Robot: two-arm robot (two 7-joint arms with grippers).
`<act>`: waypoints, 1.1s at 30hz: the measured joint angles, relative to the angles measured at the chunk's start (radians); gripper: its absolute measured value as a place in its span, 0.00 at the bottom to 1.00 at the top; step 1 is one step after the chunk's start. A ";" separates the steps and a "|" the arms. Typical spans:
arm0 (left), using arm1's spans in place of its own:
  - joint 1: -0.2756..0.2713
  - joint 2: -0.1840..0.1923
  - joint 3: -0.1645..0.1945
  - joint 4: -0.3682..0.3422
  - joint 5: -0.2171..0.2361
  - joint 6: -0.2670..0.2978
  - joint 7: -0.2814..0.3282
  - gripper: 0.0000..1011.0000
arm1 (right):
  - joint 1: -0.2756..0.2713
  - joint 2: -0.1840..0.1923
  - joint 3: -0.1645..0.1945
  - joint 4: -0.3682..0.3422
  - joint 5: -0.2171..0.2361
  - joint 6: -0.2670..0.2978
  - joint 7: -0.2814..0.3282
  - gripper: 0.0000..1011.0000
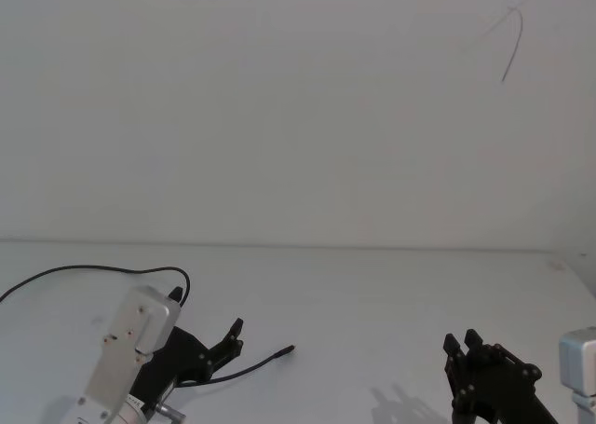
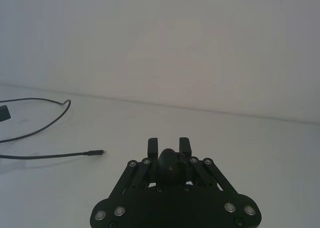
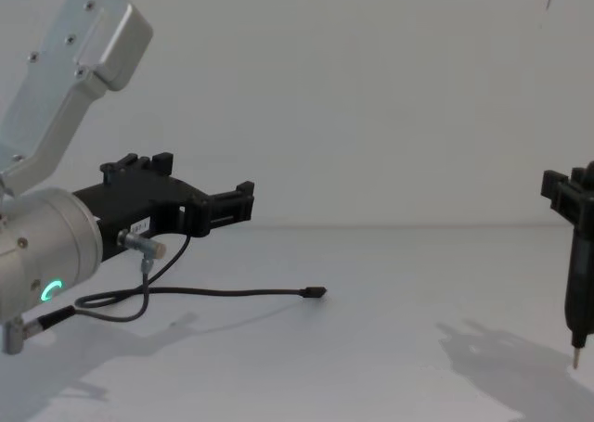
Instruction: Pick up the data cable with the one hand.
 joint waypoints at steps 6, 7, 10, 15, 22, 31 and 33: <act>0.000 0.000 0.000 0.000 0.000 0.000 0.000 0.99 | 0.000 0.000 0.000 0.000 0.000 0.000 0.000 0.25; 0.000 0.000 0.000 0.000 0.000 0.000 0.000 0.99 | 0.000 0.000 0.000 0.000 0.000 0.000 0.000 0.25; 0.000 0.000 0.000 0.000 0.000 0.000 0.000 0.99 | 0.000 0.000 0.000 0.000 0.000 0.000 0.000 0.25; 0.000 0.000 0.000 0.001 0.000 0.000 0.000 0.99 | 0.000 0.000 0.000 0.000 0.000 0.000 0.000 0.25; -0.005 0.002 0.000 0.004 -0.006 -0.003 -0.022 0.99 | 0.000 0.000 0.000 0.000 0.000 0.000 0.000 0.25; -0.027 0.018 0.005 0.016 -0.040 -0.009 -0.113 0.99 | 0.000 0.000 0.000 0.000 0.000 0.000 0.000 0.25; -0.035 0.025 0.007 0.021 -0.052 -0.009 -0.144 0.99 | 0.000 0.000 0.000 0.000 0.000 0.000 0.000 0.25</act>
